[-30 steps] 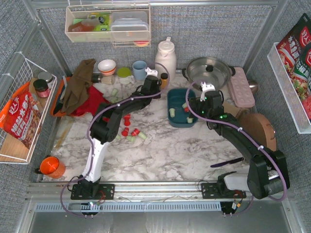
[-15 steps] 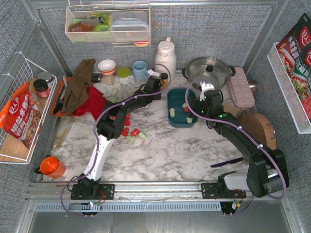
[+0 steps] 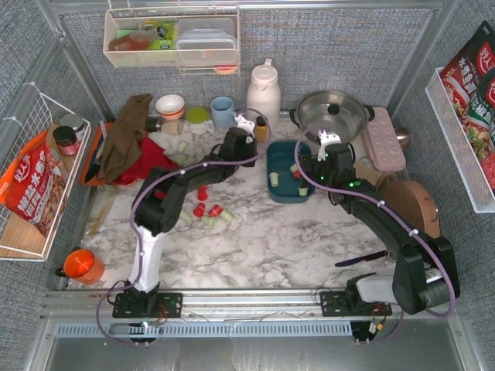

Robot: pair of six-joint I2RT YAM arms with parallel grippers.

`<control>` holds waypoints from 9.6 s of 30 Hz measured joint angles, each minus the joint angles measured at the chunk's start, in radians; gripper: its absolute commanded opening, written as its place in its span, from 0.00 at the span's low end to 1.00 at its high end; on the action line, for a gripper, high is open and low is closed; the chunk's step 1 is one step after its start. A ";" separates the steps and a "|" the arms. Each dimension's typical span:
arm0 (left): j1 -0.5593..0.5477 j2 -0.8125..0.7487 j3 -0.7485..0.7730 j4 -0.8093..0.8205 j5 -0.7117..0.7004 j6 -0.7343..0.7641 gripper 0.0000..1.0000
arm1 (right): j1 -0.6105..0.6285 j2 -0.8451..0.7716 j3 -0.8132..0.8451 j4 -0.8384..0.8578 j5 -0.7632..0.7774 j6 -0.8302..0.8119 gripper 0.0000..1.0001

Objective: Mix the coffee capsules in the storage basket

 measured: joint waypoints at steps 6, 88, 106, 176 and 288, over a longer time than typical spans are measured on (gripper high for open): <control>-0.061 -0.213 -0.279 0.385 0.127 0.079 0.31 | 0.000 0.001 0.000 0.000 0.000 0.000 0.99; -0.063 -0.850 -1.110 0.069 -0.153 -0.152 0.69 | 0.515 -0.068 -0.125 0.042 -0.164 -0.123 0.88; -0.059 -1.007 -1.127 0.090 -0.047 -0.092 0.32 | 0.513 -0.156 -0.089 -0.034 -0.127 -0.027 0.88; -0.008 -1.212 -1.183 -0.145 -0.529 -0.351 0.99 | 0.146 0.189 0.041 0.139 0.050 0.102 0.82; -0.230 -0.752 -0.625 -0.065 -0.588 -0.164 0.72 | 0.079 -0.256 -0.269 0.119 0.134 0.072 0.83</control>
